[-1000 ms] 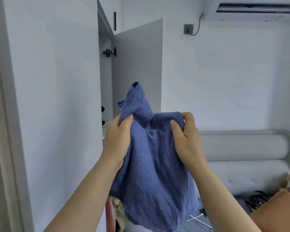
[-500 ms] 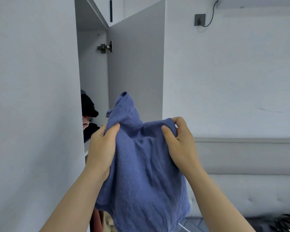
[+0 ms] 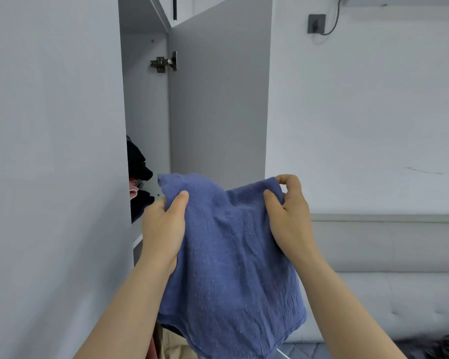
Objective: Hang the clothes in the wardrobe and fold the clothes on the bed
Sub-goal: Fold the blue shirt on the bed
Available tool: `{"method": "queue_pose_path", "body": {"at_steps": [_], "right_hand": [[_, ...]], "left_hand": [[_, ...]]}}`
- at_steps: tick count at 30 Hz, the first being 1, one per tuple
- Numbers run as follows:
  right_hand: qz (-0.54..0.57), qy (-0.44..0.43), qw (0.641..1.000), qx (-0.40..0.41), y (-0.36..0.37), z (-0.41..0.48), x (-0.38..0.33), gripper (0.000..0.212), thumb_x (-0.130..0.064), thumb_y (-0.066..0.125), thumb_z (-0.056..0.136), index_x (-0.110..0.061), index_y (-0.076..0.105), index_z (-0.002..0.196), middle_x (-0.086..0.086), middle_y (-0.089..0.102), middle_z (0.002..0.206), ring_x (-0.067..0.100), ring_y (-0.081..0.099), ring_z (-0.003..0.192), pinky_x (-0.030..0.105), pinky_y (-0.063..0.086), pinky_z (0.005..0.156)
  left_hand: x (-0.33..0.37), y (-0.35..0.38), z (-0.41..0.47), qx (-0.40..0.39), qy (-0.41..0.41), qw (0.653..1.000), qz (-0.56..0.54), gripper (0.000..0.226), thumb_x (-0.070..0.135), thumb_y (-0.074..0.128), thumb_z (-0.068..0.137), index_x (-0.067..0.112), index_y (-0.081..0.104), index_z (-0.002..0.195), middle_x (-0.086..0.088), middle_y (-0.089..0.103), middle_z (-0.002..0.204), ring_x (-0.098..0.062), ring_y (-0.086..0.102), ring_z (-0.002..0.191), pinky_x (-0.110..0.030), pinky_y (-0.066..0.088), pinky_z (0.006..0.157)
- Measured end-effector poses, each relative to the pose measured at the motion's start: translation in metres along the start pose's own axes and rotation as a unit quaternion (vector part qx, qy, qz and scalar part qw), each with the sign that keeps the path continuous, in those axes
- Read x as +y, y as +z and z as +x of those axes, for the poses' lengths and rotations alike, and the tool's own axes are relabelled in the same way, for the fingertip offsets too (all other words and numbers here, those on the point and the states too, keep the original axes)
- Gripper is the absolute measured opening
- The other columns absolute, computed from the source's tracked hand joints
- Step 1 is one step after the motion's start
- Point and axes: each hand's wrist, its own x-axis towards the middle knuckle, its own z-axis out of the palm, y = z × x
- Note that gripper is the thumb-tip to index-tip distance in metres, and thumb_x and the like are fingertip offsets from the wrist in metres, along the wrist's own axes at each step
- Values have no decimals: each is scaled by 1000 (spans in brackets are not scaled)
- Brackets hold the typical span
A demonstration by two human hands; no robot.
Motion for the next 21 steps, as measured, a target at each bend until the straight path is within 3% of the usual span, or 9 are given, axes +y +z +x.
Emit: {"method": "queue_pose_path", "body": {"at_steps": [2,4,5,6,9,12,15,17,21], "right_hand": [[-2,-26,1000,-3,12,11,8,44,-11,44,95,-46,44,122,-14,45,60,7,41,53,12,42,54],[-6,-56,998,-12,25,27,19,61,-6,44,96,-48,37,140,-21,67,91,0,60,89,3,42,76],[-7,-68,997,-20,33,36,25,60,-4,43,96,-42,40,142,-33,61,109,-5,48,110,-2,37,80],[-9,-75,997,-32,42,47,33,55,-2,43,96,-37,48,139,-39,59,102,-8,49,108,-5,33,80],[-9,-78,995,-63,71,82,58,46,-2,41,97,-32,64,123,-37,58,94,-22,53,94,-5,33,77],[11,-94,993,-64,100,119,79,42,-4,42,96,-26,67,122,-39,55,97,-28,49,93,-6,31,79],[49,-112,991,-54,128,153,90,39,-5,44,96,-22,64,125,-42,56,89,-25,52,89,-6,32,77],[75,-114,989,-58,146,169,92,38,-8,46,97,-20,59,130,-44,52,98,-28,50,89,-7,31,77],[108,-121,984,-76,174,186,95,41,-20,60,94,-24,56,134,-31,58,121,-26,49,103,-5,32,86]], "left_hand": [[-9,2,14,-6,10,1000,10,33,27,56,93,-6,61,97,-7,57,83,-17,51,78,-31,43,68],[-19,7,30,-10,18,1000,19,36,27,56,93,-9,60,97,-9,58,83,-19,51,77,-35,43,70],[-25,9,39,-6,22,1000,20,37,27,55,93,-9,60,97,-10,57,82,-19,51,76,-36,43,70],[-31,12,49,2,25,999,19,37,27,55,93,-10,59,96,-10,57,81,-20,51,75,-37,43,70],[-46,22,82,36,46,998,28,35,27,54,94,-7,60,88,-14,58,79,-19,51,74,-38,45,70],[-52,29,118,85,77,993,40,32,26,54,95,-4,62,87,-22,66,86,-19,55,75,-49,51,79],[-52,29,149,121,113,986,34,26,24,53,96,2,65,87,-13,69,85,-25,62,78,-50,51,85],[-50,27,164,131,133,981,43,23,23,54,96,9,68,85,-11,72,88,-29,66,85,-47,52,85],[-54,18,182,142,155,976,49,24,23,54,96,8,67,82,-12,69,81,-17,59,75,-41,53,75]]}}
